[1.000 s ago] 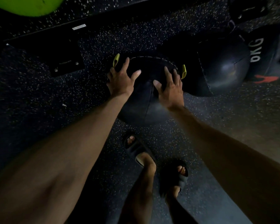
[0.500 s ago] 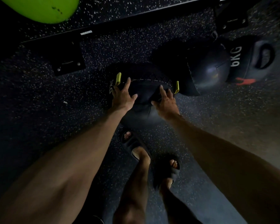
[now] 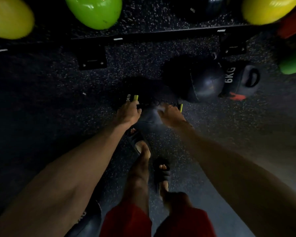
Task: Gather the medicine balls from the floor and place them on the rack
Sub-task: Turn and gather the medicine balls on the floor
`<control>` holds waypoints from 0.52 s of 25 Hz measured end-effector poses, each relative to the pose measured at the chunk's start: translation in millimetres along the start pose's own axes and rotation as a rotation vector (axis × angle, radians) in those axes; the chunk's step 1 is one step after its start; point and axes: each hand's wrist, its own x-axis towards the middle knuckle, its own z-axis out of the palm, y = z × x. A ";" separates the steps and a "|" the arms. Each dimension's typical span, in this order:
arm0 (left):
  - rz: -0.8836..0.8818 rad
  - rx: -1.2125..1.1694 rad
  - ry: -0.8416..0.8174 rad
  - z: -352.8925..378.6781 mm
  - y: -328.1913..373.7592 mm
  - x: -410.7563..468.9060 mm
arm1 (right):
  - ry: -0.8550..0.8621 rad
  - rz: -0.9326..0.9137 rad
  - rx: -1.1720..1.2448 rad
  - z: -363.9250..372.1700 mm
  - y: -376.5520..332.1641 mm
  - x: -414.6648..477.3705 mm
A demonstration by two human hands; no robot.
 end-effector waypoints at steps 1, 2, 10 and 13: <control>-0.009 -0.019 0.006 -3.3 -1.0 -24.4 | -0.005 -0.006 -0.003 -2.8 -3.1 -21.5; -0.023 -0.043 0.011 -8.5 -2.5 -56.0 | -0.004 -0.025 -0.013 -5.6 -6.6 -47.3; -0.191 -0.218 0.083 -7.5 -43.4 -305.9 | -0.040 -0.297 -0.160 12.8 -27.3 -244.9; -0.286 -0.311 0.105 11.1 -69.2 -393.1 | -0.150 -0.367 -0.214 40.1 -37.0 -306.2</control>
